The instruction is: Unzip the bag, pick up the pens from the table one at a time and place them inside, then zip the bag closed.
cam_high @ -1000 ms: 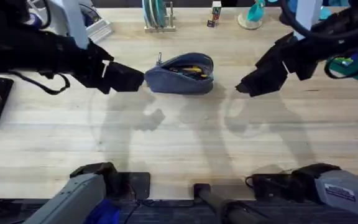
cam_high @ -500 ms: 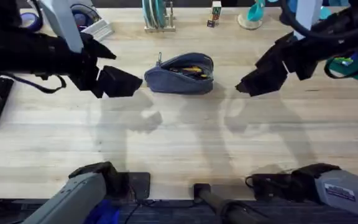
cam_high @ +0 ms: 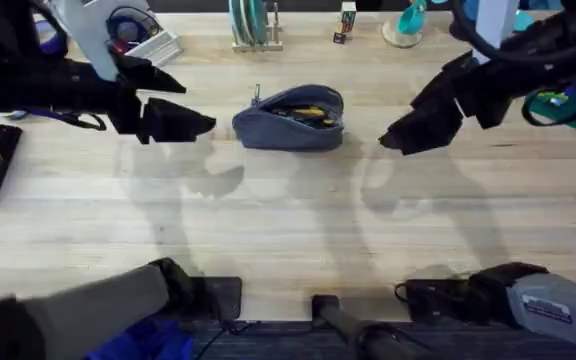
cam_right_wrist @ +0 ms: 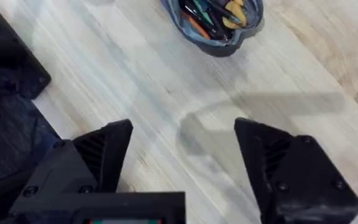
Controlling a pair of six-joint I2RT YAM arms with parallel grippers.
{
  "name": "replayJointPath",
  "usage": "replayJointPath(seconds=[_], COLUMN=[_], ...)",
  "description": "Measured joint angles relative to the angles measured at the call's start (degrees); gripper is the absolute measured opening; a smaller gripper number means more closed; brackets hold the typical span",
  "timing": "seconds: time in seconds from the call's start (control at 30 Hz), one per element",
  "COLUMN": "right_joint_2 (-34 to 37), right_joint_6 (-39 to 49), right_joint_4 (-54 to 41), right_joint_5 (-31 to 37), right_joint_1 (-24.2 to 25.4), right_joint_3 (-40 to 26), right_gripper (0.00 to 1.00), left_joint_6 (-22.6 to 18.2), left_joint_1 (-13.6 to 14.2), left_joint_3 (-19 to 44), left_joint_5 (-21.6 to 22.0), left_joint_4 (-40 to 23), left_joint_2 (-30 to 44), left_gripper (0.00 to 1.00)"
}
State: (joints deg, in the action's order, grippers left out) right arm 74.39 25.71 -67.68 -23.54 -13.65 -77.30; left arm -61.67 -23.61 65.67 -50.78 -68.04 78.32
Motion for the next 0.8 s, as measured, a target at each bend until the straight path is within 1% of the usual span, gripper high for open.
replayJointPath(seconds=[0.07,0.13,0.2,0.37,0.43,0.57,0.8], right_joint_2=[0.0,0.0,0.0,0.0,0.0,0.0,0.0], right_joint_6=[0.0,0.0,0.0,0.0,0.0,0.0,0.0], right_joint_4=[0.0,0.0,0.0,0.2,0.2,0.2,0.2], right_joint_5=[0.0,0.0,0.0,0.0,0.0,0.0,0.0], right_joint_1=[0.0,0.0,0.0,0.0,0.0,0.0,0.0], right_joint_3=[0.0,0.0,0.0,0.0,0.0,0.0,0.0], right_gripper=[0.998,0.998,0.998,0.997,0.997,0.997,0.998], left_joint_6=[-3.3,-6.9,-10.4,-18.9,-21.4,-24.3,-25.8], left_joint_1=[-1.6,-2.6,-2.9,-2.9,-2.9,-2.9,-2.9], left_joint_3=[0.0,0.0,0.0,0.0,0.0,0.0,0.0], left_joint_5=[-2.5,-4.7,-6.5,-9.5,-10.1,-11.1,-11.5], left_joint_4=[-0.4,-0.7,-0.8,-0.6,0.4,3.8,7.4], left_joint_2=[2.4,4.5,6.3,10.6,12.2,16.0,20.6], left_gripper=[0.993,0.993,0.993,0.993,0.993,0.993,0.992])
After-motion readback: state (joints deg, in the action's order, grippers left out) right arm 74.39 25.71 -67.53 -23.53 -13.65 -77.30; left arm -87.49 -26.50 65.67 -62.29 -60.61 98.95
